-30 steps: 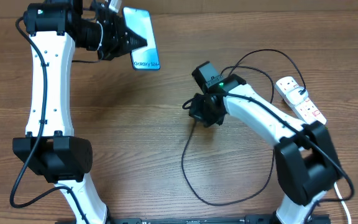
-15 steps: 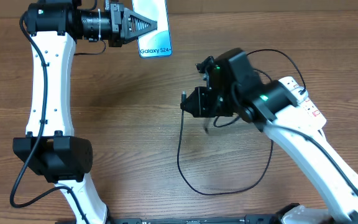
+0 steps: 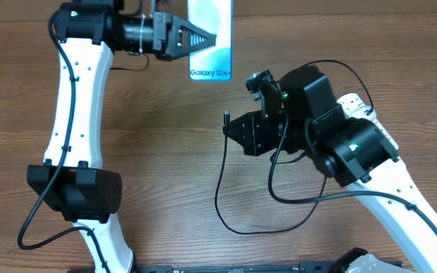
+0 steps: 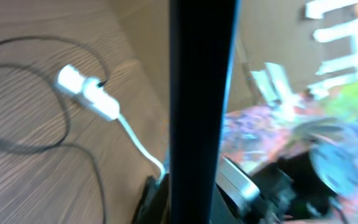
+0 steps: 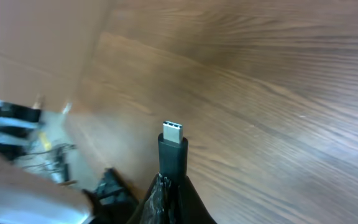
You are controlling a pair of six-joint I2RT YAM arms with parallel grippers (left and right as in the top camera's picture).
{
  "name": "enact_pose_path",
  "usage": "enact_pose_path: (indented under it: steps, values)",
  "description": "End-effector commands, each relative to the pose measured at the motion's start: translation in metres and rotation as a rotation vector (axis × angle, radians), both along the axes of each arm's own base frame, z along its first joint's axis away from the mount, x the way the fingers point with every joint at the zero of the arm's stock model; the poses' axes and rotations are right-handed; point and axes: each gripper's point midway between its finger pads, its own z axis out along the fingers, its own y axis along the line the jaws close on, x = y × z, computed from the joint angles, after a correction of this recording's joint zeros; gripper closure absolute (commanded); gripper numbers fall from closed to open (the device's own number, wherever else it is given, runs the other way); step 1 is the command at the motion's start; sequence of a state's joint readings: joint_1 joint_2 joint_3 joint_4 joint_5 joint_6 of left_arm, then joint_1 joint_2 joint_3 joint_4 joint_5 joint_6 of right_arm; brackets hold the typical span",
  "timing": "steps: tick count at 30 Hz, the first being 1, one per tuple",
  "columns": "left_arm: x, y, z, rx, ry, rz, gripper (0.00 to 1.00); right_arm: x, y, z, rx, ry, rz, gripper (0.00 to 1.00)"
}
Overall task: Plug charger to phone and switch on socket
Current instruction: 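Push the USB-C plug into the phone's bottom port with the right gripper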
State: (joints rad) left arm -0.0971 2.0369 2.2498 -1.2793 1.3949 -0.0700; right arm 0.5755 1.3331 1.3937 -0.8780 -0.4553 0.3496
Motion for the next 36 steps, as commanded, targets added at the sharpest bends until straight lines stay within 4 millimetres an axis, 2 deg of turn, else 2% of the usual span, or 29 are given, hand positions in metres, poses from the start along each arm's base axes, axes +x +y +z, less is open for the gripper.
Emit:
enact_pose_path:
  steps: [1, 7, 10, 13, 19, 24, 36]
  values:
    - [-0.001, -0.017, -0.02, 0.121, -0.035, 0.005, 0.96, 0.009, -0.006, 0.003, -0.114, -0.113, -0.089, 0.96]
    - [-0.003, -0.034, -0.035, 0.215, -0.062, 0.003, 0.96, 0.008, -0.007, -0.004, -0.24, -0.193, -0.157, 0.96]
    - [-0.007, -0.041, -0.036, 0.215, -0.111, -0.027, 0.96, 0.014, -0.014, -0.004, -0.286, -0.223, -0.241, 0.96]
    - [-0.009, -0.043, -0.036, 0.214, -0.126, -0.035, 0.96, 0.022, -0.021, -0.001, -0.265, -0.203, -0.33, 0.96]
    - [-0.016, -0.047, -0.023, 0.134, -0.171, -0.087, 0.96, 0.029, -0.017, 0.008, -0.222, -0.227, -0.349, 0.96]
    - [-0.019, -0.047, -0.02, 0.112, -0.173, -0.098, 0.96, 0.026, -0.01, 0.009, -0.185, -0.202, -0.331, 0.96]
    - [-0.022, -0.049, -0.014, 0.075, -0.171, -0.117, 0.96, 0.027, -0.008, 0.011, -0.167, -0.195, -0.342, 0.96]
